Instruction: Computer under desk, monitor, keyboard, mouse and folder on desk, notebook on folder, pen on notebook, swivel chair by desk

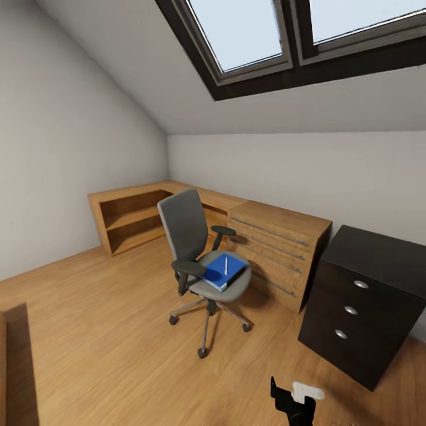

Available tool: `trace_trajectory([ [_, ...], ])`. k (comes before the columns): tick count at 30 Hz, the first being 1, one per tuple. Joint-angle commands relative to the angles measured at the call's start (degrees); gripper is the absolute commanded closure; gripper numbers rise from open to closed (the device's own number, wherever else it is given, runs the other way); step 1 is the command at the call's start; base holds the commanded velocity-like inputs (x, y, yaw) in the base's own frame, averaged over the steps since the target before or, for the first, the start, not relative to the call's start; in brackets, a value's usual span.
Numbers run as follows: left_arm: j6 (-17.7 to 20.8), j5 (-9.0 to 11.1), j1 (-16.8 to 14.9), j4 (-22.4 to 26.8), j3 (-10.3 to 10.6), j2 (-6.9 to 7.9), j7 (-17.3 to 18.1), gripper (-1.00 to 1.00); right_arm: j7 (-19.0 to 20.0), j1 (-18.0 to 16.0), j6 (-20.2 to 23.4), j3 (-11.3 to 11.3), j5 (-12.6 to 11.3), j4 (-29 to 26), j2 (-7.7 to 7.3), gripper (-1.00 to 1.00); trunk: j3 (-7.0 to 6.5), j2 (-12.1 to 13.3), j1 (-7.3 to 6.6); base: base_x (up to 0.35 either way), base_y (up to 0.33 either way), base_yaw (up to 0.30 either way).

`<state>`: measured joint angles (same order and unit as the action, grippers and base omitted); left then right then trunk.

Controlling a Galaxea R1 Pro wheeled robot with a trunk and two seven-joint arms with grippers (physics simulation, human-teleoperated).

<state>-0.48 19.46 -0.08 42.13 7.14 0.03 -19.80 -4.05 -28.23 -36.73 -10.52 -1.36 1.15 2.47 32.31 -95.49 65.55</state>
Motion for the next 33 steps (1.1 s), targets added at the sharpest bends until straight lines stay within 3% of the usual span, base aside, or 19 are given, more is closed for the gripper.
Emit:
trace_trajectory([
  [1,-0.05,0.5,-0.01,-0.24,0.26,0.09,-0.38,-1.0,-0.08,-0.07,-0.23,-0.03,-0.14,0.13,0.05,-1.0,-0.13,0.38,-0.23,-0.05,0.0,-0.265],
  [12,-0.18,0.71,-0.01,-3.57,0.03,0.01,-0.46,-1.0,-0.02,-0.07,-0.11,-0.02,-0.06,0.2,0.39,-1.0,-2.1,4.8,-2.65,-0.239,0.0,-0.266],
  [33,-0.65,0.67,-0.01,-4.11,-0.34,-0.12,-0.5,-1.0,-0.09,-0.07,0.32,-0.02,-0.22,0.26,0.69,-1.0,-4.91,13.22,-7.26,-0.334,0.0,-0.242],
])
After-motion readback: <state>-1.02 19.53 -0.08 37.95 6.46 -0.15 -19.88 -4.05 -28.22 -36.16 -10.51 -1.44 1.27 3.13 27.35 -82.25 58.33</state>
